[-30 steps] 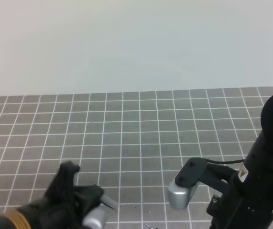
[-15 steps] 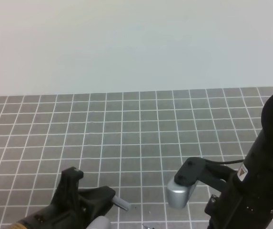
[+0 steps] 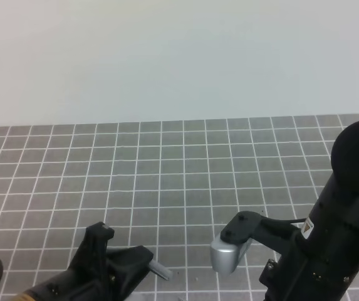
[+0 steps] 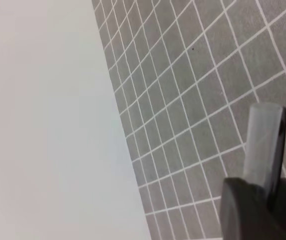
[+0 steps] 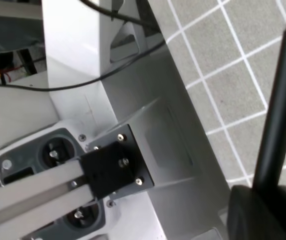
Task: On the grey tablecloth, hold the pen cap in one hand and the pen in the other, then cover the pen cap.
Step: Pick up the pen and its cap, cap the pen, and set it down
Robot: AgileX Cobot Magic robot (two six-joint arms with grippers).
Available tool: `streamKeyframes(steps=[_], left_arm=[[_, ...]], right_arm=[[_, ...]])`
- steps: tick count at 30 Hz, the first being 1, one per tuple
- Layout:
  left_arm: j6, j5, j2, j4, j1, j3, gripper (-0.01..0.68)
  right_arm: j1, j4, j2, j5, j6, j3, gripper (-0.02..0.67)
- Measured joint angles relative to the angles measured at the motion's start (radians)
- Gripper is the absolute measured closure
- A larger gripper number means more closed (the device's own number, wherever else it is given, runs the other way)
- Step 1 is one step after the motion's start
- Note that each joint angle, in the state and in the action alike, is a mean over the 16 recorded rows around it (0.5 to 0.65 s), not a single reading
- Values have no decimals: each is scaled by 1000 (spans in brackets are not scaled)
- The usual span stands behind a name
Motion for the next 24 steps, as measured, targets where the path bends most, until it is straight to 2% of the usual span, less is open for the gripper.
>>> streamKeyframes(steps=[24], left_arm=[[-21, 28, 0, 38, -87, 0, 594]], right_arm=[[0, -15, 4, -1, -5, 0, 652]])
